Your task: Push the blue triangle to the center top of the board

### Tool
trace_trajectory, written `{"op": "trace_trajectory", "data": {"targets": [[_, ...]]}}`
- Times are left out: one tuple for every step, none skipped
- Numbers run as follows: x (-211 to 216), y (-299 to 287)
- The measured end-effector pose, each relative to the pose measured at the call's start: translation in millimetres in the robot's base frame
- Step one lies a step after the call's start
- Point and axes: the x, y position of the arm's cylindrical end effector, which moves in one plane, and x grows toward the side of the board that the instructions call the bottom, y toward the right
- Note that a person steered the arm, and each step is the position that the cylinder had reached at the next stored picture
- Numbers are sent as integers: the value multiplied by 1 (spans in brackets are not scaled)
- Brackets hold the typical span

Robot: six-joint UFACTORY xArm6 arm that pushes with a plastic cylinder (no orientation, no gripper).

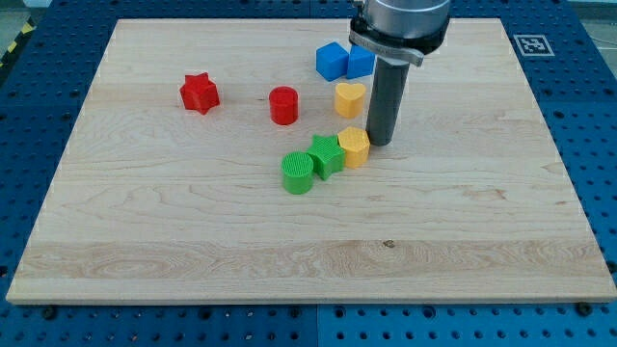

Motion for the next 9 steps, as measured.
{"op": "trace_trajectory", "data": {"targets": [[-50, -1], [-101, -3], [-131, -1], [-138, -13], [-137, -34], [-125, -25], [-106, -8], [-81, 9], [-65, 13]]}}
